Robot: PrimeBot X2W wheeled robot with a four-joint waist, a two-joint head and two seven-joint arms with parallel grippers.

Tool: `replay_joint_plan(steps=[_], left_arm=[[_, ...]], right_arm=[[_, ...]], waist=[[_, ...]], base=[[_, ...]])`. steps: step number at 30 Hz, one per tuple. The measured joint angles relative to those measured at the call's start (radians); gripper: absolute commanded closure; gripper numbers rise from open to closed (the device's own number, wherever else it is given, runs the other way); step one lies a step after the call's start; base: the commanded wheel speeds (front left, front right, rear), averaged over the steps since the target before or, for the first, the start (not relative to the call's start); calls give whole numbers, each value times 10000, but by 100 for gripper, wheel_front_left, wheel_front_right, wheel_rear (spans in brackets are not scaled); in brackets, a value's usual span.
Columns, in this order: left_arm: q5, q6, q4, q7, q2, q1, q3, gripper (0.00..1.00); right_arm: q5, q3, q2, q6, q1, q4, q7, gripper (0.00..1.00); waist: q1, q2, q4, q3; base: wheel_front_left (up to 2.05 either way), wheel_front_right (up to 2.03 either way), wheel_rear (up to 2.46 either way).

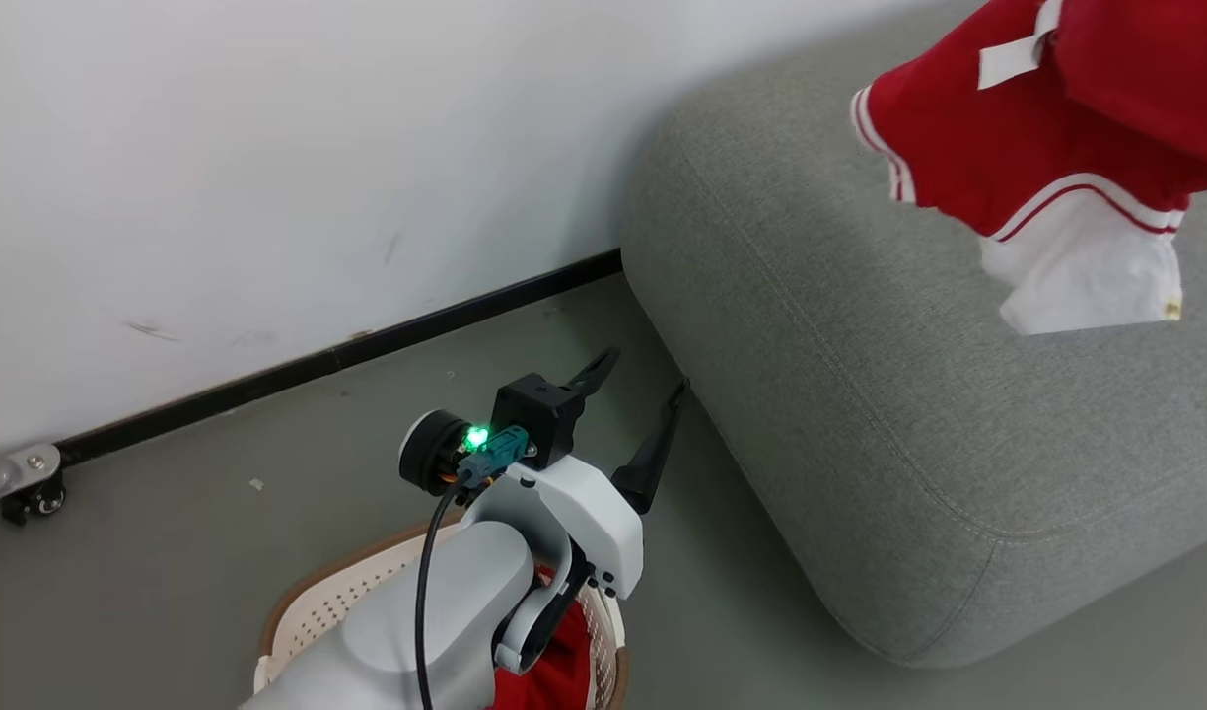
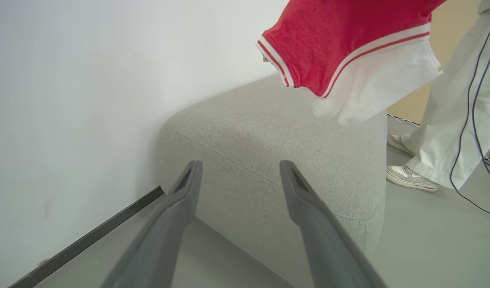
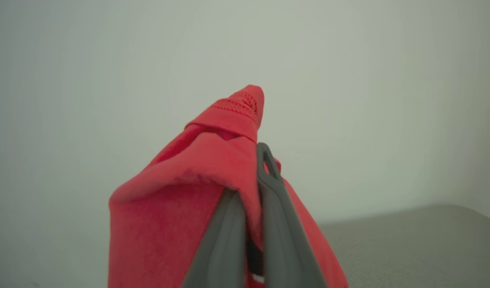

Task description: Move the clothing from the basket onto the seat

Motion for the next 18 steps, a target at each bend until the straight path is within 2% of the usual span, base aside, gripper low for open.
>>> replay_joint_plan(steps=[9, 18], left_arm=[[422, 176, -476, 8, 88, -346, -180, 0], [629, 188, -811, 111, 86, -635, -433, 0]], right_arm=[[-155, -600, -677, 0, -951, 1337, -2, 100], [-391, -1045, -1296, 0, -1106, 2313, -343, 100]], waist=[[0, 0, 375, 779], [0, 0, 755, 1517]], base=[[0, 0, 0], [0, 0, 0]])
